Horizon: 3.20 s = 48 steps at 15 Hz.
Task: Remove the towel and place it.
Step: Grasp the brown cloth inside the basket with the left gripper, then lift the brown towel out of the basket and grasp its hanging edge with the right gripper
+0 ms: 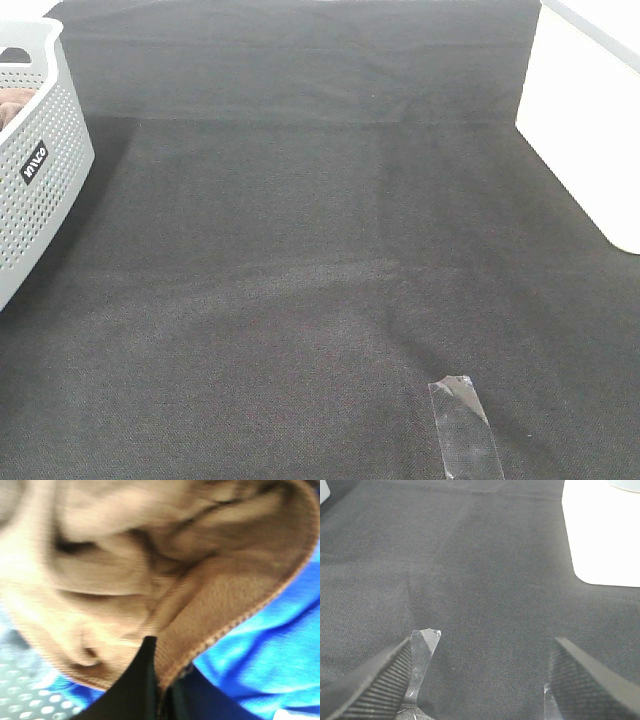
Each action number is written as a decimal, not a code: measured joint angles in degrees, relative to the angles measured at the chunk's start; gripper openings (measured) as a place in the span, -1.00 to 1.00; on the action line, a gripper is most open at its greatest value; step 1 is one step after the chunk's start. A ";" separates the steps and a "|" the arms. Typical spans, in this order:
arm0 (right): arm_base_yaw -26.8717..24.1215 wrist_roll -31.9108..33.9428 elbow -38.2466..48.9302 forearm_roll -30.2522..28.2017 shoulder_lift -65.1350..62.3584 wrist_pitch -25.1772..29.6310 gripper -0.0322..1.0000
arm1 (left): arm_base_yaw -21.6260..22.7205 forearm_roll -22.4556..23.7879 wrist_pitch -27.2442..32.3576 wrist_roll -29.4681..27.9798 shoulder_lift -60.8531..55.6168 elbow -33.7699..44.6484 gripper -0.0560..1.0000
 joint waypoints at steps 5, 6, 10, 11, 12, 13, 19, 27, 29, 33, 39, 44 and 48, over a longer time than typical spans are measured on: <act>0.00 0.00 0.00 0.00 0.00 0.00 0.41 | -0.29 -0.57 0.92 -0.92 -0.40 -0.11 -0.89; 0.00 0.00 0.00 0.00 0.00 0.00 0.41 | -0.86 -0.63 1.26 -3.09 -1.43 -0.52 -0.89; 0.00 0.00 0.00 0.00 0.00 0.00 0.41 | -4.53 -2.92 2.12 -14.67 -10.49 -3.44 -0.89; 0.00 0.00 0.00 0.00 0.00 0.00 0.41 | -5.27 -3.95 2.41 -15.41 -12.78 -3.67 -0.89; 0.00 0.00 0.00 0.00 0.00 0.00 0.41 | -6.07 -4.64 2.64 -15.76 -15.01 -3.67 -0.89; 0.00 0.00 0.00 0.00 0.00 0.00 0.41 | -6.88 -4.98 2.64 -15.87 -17.19 -3.67 -0.89; 0.00 0.00 0.00 0.00 0.00 0.00 0.41 | -12.55 -5.33 -5.73 -19.31 -29.22 -3.67 -0.89; 0.00 0.00 0.00 -0.17 0.00 0.00 0.41 | -29.45 -5.61 -11.63 -20.45 -42.11 -3.67 -0.89; 0.00 -0.11 -0.11 0.46 2.29 -0.11 0.41 | -33.52 -5.67 -11.86 -23.03 -42.57 -3.67 -0.89; 0.00 -12.15 -1.26 13.35 15.64 -16.56 0.41 | -42.97 -6.02 -11.40 -24.98 -42.51 -3.67 -0.89; 0.00 -66.69 -1.26 58.73 46.52 -31.11 0.41 | -50.82 -8.82 -12.09 -25.32 -42.34 -3.67 -0.89; 0.00 -106.74 -1.38 93.28 70.93 -11.00 0.43 | -50.94 -14.90 -12.43 -25.32 -40.11 -3.67 -0.89; 0.00 -110.70 -3.67 94.42 82.85 -0.63 0.55 | -50.94 -16.44 -13.98 -25.32 -40.05 -3.67 -0.89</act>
